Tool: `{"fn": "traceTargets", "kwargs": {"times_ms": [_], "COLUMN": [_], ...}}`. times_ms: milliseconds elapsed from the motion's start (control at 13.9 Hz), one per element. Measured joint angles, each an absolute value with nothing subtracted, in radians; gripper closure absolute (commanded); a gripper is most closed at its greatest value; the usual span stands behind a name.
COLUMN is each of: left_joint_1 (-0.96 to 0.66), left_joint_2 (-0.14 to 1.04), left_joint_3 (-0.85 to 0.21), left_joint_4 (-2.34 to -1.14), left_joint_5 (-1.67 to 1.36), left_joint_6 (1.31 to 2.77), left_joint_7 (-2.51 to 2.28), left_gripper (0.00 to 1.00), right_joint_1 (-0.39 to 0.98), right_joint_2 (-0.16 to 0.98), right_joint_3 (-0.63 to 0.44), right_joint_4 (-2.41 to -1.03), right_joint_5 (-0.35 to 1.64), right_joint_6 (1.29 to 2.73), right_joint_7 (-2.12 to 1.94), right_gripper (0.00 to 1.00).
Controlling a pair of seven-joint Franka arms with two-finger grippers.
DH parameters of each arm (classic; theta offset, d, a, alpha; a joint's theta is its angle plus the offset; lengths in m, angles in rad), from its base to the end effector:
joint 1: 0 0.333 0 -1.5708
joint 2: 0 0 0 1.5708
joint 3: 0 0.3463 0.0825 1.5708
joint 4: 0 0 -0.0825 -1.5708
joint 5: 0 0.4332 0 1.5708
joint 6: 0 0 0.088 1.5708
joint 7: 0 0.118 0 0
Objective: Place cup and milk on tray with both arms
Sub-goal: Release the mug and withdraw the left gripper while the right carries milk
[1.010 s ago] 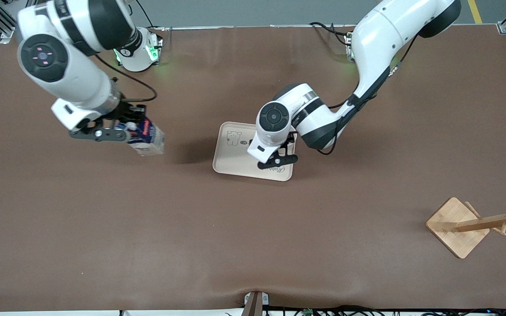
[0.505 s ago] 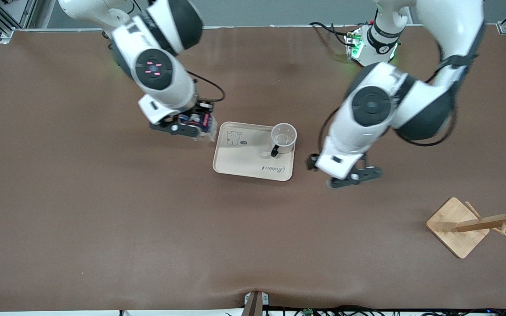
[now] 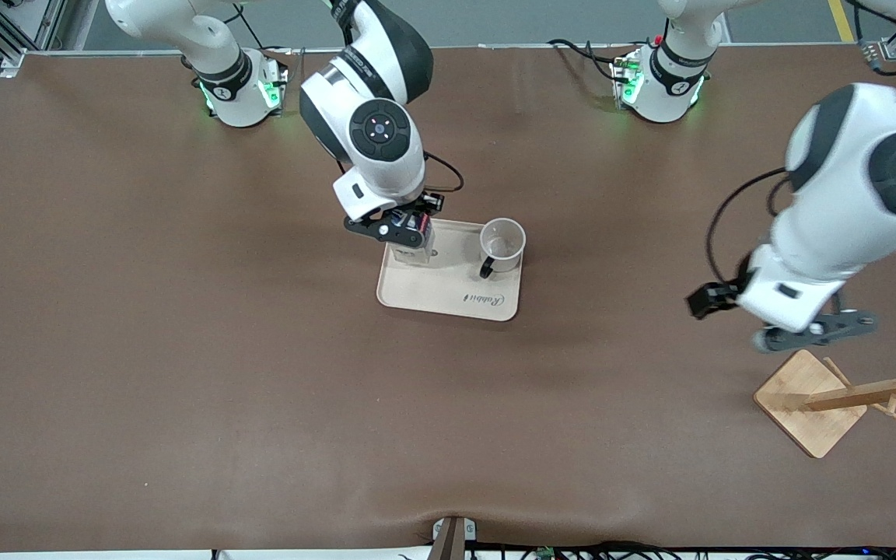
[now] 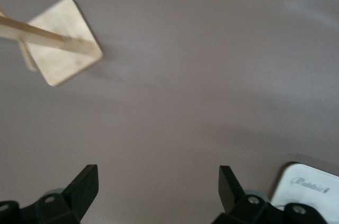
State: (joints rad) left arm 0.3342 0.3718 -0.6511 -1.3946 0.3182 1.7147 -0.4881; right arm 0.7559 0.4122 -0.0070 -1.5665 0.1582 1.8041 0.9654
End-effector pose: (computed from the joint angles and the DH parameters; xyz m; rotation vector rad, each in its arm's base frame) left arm 0.7066 -0.1213 0.5436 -3.0523 -0.2522 -0.0875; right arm 0.5105 0.4956 0.3907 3.0595 -0.4098 -0.3496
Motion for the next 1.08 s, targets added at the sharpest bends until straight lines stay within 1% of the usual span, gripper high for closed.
{"fn": "traceTargets", "kwargs": {"times_ms": [216,361,505,577,649,793,865,938,1010,1082], "left_joint_1": [0.431,0.468,0.478,0.479,0.479,0.48,0.478,0.464,0.423,0.367], "left_joint_2": [0.318,0.277,0.237,0.22,0.206,0.183,0.167,0.147,0.127,0.11], "left_joint_3": [-0.652,-0.652,-0.652,-0.652,-0.652,-0.65,-0.643,-0.62,-0.572,-0.514], "left_joint_4": [-1.379,-1.375,-1.373,-1.373,-1.373,-1.372,-1.372,-1.372,-1.373,-1.373], "left_joint_5": [0.317,0.315,0.298,0.287,0.28,0.257,0.234,0.218,0.207,0.202], "left_joint_6": [1.651,1.602,1.561,1.549,1.544,1.541,1.541,1.541,1.536,1.528], "left_joint_7": [-0.335,-0.26,-0.223,-0.218,-0.217,-0.214,-0.208,-0.193,-0.169,-0.144], "left_gripper": [0.0,0.0,0.0,0.0,0.0,0.0,0.0,0.0,0.0,0.0], "right_joint_1": [0.771,0.78,0.782,0.783,0.783,0.783,0.783,0.783,0.783,0.782], "right_joint_2": [0.438,0.45,0.459,0.462,0.464,0.466,0.466,0.466,0.466,0.466], "right_joint_3": [-0.007,-0.007,-0.008,-0.009,-0.011,-0.014,-0.015,-0.016,-0.019,-0.023], "right_joint_4": [-1.566,-1.566,-1.566,-1.566,-1.566,-1.566,-1.566,-1.566,-1.565,-1.561], "right_joint_5": [0.158,0.158,0.158,0.155,0.15,0.139,0.137,0.137,0.137,0.136], "right_joint_6": [1.823,1.823,1.823,1.823,1.825,1.826,1.827,1.828,1.828,1.828], "right_joint_7": [0.968,0.968,0.969,0.969,0.969,0.969,0.969,0.969,0.969,0.969], "right_gripper": [1.0,1.0,0.64,0.62,0.55,0.29,0.2,0.05,0.0,0.0]}}
